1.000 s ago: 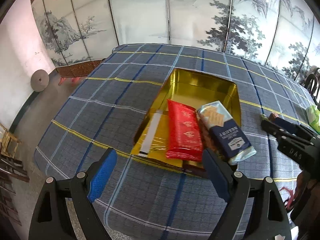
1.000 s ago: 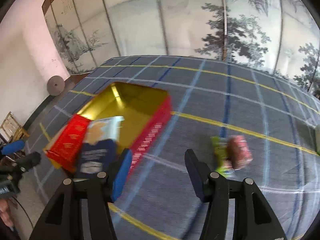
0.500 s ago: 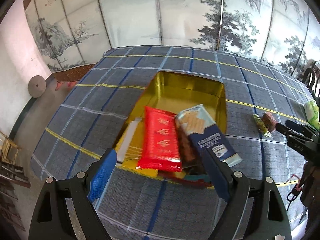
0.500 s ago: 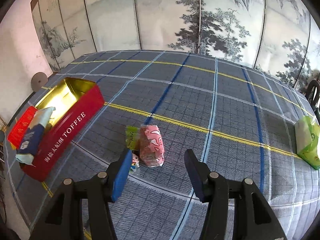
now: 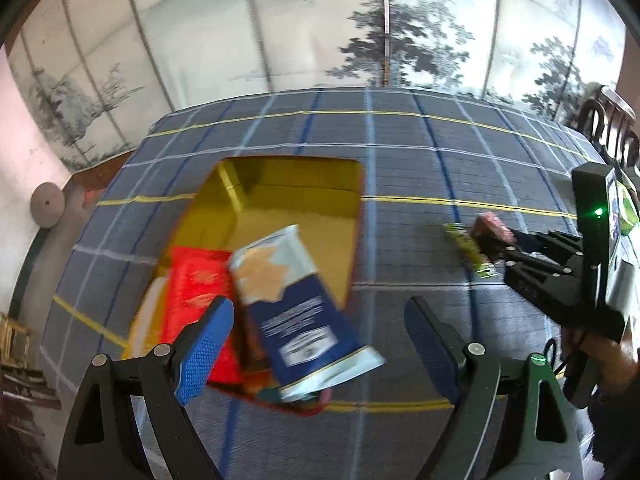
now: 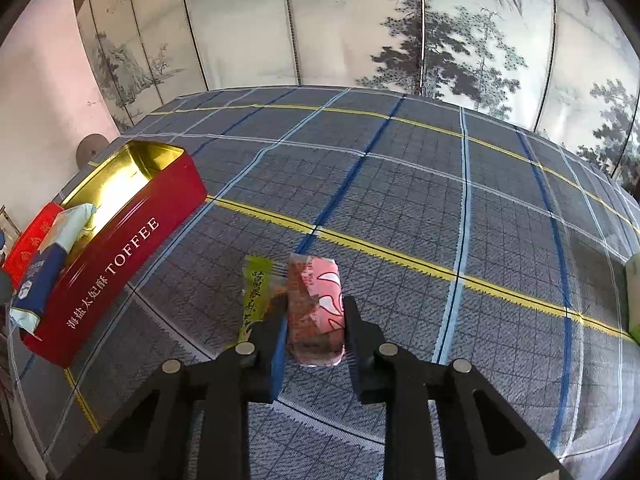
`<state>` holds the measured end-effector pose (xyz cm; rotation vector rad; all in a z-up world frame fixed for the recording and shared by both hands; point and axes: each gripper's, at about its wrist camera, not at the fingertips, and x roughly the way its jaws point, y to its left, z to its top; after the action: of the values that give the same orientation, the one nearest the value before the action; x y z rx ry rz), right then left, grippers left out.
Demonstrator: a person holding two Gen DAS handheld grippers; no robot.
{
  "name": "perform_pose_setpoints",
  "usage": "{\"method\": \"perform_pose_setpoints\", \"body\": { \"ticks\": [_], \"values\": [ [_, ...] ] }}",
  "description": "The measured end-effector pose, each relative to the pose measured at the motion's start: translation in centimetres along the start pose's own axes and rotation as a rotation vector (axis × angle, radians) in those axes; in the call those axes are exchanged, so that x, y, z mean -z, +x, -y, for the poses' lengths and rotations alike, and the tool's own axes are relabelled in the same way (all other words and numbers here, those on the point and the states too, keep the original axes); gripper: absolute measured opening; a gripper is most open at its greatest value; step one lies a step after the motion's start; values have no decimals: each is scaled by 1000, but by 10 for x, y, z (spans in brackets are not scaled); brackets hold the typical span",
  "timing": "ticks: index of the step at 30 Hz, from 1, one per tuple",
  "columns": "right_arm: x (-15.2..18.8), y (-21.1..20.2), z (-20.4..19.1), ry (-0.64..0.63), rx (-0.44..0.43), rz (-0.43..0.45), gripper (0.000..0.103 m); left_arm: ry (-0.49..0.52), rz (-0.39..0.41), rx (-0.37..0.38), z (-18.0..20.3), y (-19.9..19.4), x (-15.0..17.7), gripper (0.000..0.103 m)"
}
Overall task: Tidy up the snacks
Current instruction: 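Grasp the pink wrapped snack with the right gripper and lift, then grasp the green stick snack with the left gripper while the right holds the pink snack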
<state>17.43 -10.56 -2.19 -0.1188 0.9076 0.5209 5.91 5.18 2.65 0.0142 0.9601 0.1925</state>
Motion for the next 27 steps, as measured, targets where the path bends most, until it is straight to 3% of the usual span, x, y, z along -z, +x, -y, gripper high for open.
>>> {"method": "perform_pose_setpoints", "body": {
  "ticks": [5,11,18,25,27],
  "values": [
    [7,-7,9,-4,52,28,24,8,-2,62,29,12,-8,85],
    [21,-22,57,88,141,35,24,16,-13,123,63,30,-17,85],
    [39,-40,92,127,222,31,24,29,-41,140,90,48,-19,85],
    [42,-41,106,173,211,17,24,13,-60,139,103,64,-20,83],
    [41,-40,108,179,199,15,24,17,-70,129,105,70,-20,74]
  ]
}}
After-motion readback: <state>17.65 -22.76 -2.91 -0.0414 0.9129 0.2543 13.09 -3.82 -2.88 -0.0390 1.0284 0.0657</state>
